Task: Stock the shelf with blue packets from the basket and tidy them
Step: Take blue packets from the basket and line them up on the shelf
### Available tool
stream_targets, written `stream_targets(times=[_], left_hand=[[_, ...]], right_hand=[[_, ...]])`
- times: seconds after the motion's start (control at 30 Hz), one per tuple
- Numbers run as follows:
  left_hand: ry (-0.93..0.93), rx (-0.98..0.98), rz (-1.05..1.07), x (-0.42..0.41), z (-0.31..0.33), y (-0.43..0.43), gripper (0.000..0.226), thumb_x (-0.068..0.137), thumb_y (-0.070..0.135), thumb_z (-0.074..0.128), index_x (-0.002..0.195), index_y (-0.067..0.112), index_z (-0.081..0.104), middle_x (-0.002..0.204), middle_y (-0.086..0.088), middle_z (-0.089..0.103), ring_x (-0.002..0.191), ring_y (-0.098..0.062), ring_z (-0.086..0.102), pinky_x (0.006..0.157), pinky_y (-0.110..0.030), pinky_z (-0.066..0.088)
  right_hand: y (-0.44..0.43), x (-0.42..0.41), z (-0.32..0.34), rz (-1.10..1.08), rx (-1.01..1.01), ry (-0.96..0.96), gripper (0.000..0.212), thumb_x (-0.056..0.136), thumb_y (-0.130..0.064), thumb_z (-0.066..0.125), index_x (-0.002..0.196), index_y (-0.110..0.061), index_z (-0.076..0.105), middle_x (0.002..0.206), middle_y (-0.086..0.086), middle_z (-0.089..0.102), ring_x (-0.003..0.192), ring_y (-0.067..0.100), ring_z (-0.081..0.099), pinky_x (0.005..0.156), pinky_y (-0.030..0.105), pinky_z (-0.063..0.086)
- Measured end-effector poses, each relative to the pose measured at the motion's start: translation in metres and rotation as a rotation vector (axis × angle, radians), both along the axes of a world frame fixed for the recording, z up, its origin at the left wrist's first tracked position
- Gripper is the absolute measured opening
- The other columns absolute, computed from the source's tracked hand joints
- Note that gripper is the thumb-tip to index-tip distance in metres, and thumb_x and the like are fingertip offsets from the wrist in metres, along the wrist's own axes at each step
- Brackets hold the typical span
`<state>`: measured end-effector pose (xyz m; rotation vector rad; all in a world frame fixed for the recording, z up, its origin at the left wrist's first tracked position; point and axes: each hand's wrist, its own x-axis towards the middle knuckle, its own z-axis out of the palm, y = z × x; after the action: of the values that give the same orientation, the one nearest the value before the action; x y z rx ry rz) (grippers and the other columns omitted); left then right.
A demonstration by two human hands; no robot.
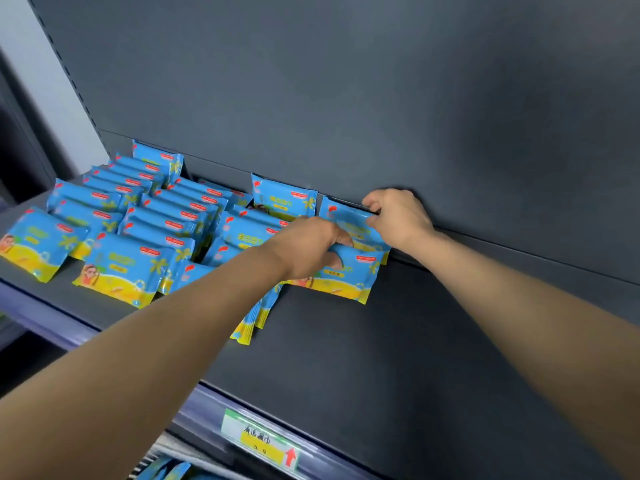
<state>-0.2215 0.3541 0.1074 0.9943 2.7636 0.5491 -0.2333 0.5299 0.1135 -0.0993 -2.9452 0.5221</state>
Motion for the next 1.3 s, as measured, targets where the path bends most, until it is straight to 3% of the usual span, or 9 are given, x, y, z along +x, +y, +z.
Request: stream_targets(times=[0.1, 0.3, 0.47, 0.6, 0.93, 1.3], left_hand=[[0.05, -0.026, 0.002, -0.013, -0.003, 0.011, 0.039, 0.085, 0.022, 0.065, 0.123, 0.018, 0.058, 0.122, -0.005, 0.061, 0.115, -0.026, 0.052, 0.1, -0.034, 0.039], [0.227, -0.042, -0.007, -0.037, -0.009, 0.027, 0.031, 0.086, 0.018, 0.061, 0.117, 0.013, 0.06, 0.11, -0.008, 0.059, 0.108, -0.027, 0.049, 0.09, -0.032, 0.032], [0.411, -0.159, 0.028, -0.044, -0.013, 0.037, 0.048, 0.085, 0.026, 0.061, 0.131, 0.022, 0.046, 0.125, -0.005, 0.044, 0.119, -0.024, 0.037, 0.096, -0.035, 0.028], [0.473, -0.118, 0.101, -0.035, -0.013, 0.033, 0.054, 0.086, 0.028, 0.059, 0.135, 0.019, 0.039, 0.127, -0.006, 0.041, 0.117, -0.025, 0.037, 0.096, -0.034, 0.027], [0.674, 0.155, 0.063, 0.049, 0.026, -0.024, 0.042, 0.08, 0.014, 0.067, 0.12, 0.008, 0.057, 0.112, -0.013, 0.056, 0.102, -0.033, 0.05, 0.086, -0.031, 0.024], [0.975, 0.192, 0.063, 0.177, 0.103, -0.125, 0.043, 0.072, 0.015, 0.069, 0.112, 0.003, 0.058, 0.109, -0.015, 0.059, 0.098, -0.035, 0.056, 0.088, -0.037, 0.026]], right_hand=[[0.005, 0.005, 0.002, -0.039, 0.021, 0.093, 0.029, 0.087, -0.005, 0.051, 0.111, -0.015, 0.063, 0.112, 0.011, 0.066, 0.102, 0.032, 0.06, 0.088, 0.04, 0.05], [0.013, 0.019, 0.005, -0.089, -0.055, 0.207, 0.028, 0.088, -0.007, 0.045, 0.106, -0.015, 0.066, 0.106, 0.009, 0.069, 0.097, 0.032, 0.062, 0.085, 0.04, 0.051], [0.014, 0.034, 0.005, -0.099, -0.074, 0.238, 0.028, 0.087, -0.006, 0.047, 0.105, -0.014, 0.066, 0.102, 0.008, 0.07, 0.094, 0.032, 0.062, 0.083, 0.039, 0.051], [0.013, 0.046, 0.008, -0.104, -0.079, 0.255, 0.028, 0.087, -0.007, 0.048, 0.107, -0.013, 0.065, 0.103, 0.007, 0.069, 0.095, 0.028, 0.062, 0.083, 0.036, 0.05], [-0.028, 0.101, 0.036, 0.037, 0.182, 0.316, 0.037, 0.088, -0.018, 0.054, 0.125, -0.014, 0.053, 0.129, 0.004, 0.051, 0.121, 0.025, 0.042, 0.096, 0.036, 0.03], [-0.134, 0.227, 0.103, -0.018, 0.311, 0.594, 0.039, 0.085, -0.02, 0.059, 0.121, -0.007, 0.053, 0.125, 0.009, 0.054, 0.12, 0.03, 0.044, 0.094, 0.034, 0.023]])
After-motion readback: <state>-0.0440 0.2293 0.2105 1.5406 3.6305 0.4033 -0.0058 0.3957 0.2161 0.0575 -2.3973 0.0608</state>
